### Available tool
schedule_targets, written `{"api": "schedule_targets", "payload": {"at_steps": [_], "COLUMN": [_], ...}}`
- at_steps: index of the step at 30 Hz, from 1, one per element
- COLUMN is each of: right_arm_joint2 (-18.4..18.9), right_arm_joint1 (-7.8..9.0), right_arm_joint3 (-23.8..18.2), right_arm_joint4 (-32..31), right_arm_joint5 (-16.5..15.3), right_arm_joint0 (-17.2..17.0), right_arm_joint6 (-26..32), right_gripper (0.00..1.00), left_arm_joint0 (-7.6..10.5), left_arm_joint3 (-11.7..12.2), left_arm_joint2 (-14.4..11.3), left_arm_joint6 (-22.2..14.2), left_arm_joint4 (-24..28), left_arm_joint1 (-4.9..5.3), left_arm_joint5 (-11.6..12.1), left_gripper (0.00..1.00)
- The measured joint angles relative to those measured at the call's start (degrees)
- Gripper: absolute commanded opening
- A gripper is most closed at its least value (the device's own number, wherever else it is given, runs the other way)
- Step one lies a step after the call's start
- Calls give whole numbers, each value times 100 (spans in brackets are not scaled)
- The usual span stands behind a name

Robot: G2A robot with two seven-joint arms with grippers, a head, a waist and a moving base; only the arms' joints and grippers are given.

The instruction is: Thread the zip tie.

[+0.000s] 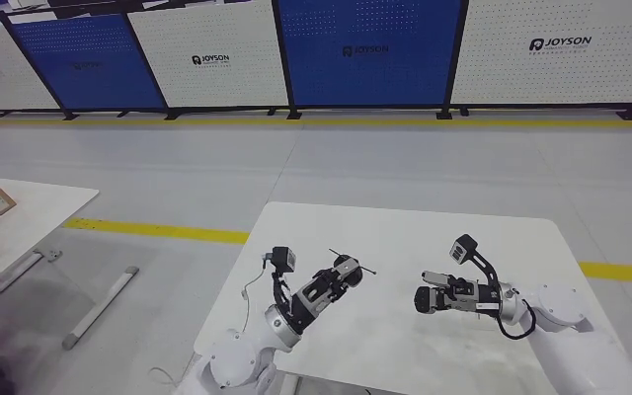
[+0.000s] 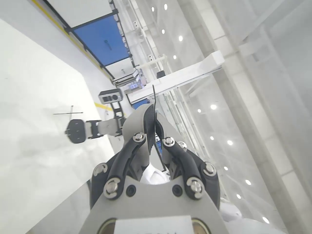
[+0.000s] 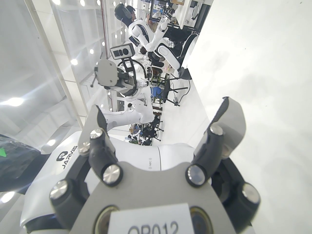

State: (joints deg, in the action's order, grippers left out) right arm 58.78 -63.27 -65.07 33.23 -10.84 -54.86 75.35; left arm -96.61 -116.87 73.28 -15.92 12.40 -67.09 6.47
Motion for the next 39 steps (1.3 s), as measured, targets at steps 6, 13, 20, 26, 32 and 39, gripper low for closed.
{"api": "schedule_targets", "payload": {"at_steps": [6, 13, 20, 26, 32, 39], "right_arm_joint2": [0, 0, 0, 0, 0, 0], "right_arm_joint1": [0, 0, 0, 0, 0, 0], "right_arm_joint3": [0, 0, 0, 0, 0, 0], "right_arm_joint4": [0, 0, 0, 0, 0, 0], "right_arm_joint5": [0, 0, 0, 0, 0, 0], "right_arm_joint0": [0, 0, 0, 0, 0, 0], "right_arm_joint6": [0, 0, 0, 0, 0, 0], "right_gripper": [100, 100, 100, 100, 100, 100], "left_arm_joint0": [381, 526, 526, 656, 667, 584], "left_arm_joint3": [780, 989, 991, 1253, 1275, 1038], "left_arm_joint2": [-311, -482, -481, -683, -720, -767], "left_arm_joint6": [354, 519, 518, 996, 1050, 1132], "left_arm_joint4": [-459, -541, -549, -1321, -1318, -1245], "left_arm_joint1": [-49, -81, -81, -105, -115, -127], "left_arm_joint5": [-250, -306, -308, -639, -641, -270], "left_gripper": [0, 0, 0, 0, 0, 0]}}
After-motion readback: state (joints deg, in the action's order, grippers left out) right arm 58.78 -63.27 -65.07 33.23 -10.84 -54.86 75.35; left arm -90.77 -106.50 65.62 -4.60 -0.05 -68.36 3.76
